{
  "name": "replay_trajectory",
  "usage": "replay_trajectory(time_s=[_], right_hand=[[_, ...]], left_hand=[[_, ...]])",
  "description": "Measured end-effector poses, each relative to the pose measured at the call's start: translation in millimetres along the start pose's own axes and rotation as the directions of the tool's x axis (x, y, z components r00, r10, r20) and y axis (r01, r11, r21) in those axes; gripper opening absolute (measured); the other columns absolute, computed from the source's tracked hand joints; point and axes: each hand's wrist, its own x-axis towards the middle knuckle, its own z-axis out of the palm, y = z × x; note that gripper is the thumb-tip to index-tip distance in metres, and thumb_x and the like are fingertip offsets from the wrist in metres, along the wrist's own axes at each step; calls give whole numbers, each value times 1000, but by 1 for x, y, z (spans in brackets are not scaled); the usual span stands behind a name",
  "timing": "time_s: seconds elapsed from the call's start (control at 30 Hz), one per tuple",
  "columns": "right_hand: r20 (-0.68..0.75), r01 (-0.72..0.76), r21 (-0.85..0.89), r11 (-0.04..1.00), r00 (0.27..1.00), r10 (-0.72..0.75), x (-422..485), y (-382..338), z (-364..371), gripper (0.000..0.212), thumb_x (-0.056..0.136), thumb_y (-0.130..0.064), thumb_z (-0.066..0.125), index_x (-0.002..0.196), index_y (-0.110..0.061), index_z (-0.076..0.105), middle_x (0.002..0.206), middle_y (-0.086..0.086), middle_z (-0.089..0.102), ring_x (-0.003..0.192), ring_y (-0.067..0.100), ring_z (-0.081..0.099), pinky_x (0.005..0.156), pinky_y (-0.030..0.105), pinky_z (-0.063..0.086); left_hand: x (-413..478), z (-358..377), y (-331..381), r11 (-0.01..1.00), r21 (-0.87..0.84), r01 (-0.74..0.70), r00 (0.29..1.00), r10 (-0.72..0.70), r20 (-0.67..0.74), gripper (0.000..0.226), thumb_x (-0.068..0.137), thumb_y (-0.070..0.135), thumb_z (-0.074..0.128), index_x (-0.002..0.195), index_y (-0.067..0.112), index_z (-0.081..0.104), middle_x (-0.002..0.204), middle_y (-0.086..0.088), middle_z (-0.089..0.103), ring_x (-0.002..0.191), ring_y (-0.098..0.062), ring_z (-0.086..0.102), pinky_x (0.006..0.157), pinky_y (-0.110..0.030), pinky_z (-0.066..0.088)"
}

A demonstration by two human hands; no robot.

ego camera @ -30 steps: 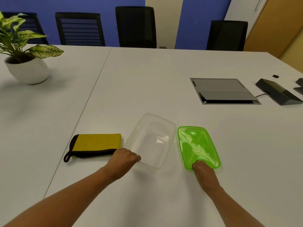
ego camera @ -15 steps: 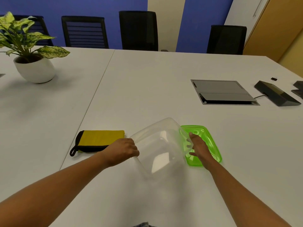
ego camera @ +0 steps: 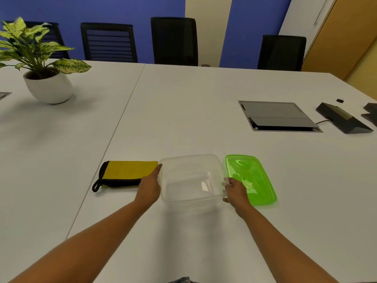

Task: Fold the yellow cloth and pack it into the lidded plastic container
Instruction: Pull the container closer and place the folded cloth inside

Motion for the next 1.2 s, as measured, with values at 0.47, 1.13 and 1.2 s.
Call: replay_trajectory(time_s=[0.47,1.13,1.2], right_hand=[[-90,-39,-91,995,995,31,-4,-3,1,29,95,-11,42,119,-3,55,97,12,52,88,29,50,90,56,49],[-18,-42,-21,999,999,42,-10,6,7,34,98,-17,38,126,-1,49,124,20,53,113,34,50,100,51,44],[-23,-35,-45,998,999,34,-10,7,7,34,98,-18,39,125,-1,49,124,22,54,106,33,51,100,50,44]], left_hand=[[-15,8,18,729,-571,378,923,-344,171,37,94,5,37,130,4,48,129,-14,53,110,-29,55,88,-38,49],[-20,14,8,835,-420,354,928,-259,268,50,95,2,40,143,10,27,147,-13,36,133,-32,36,110,-47,35],[-20,14,7,826,-433,360,927,-265,265,51,95,3,40,144,11,25,149,-13,33,135,-31,35,111,-47,34]])
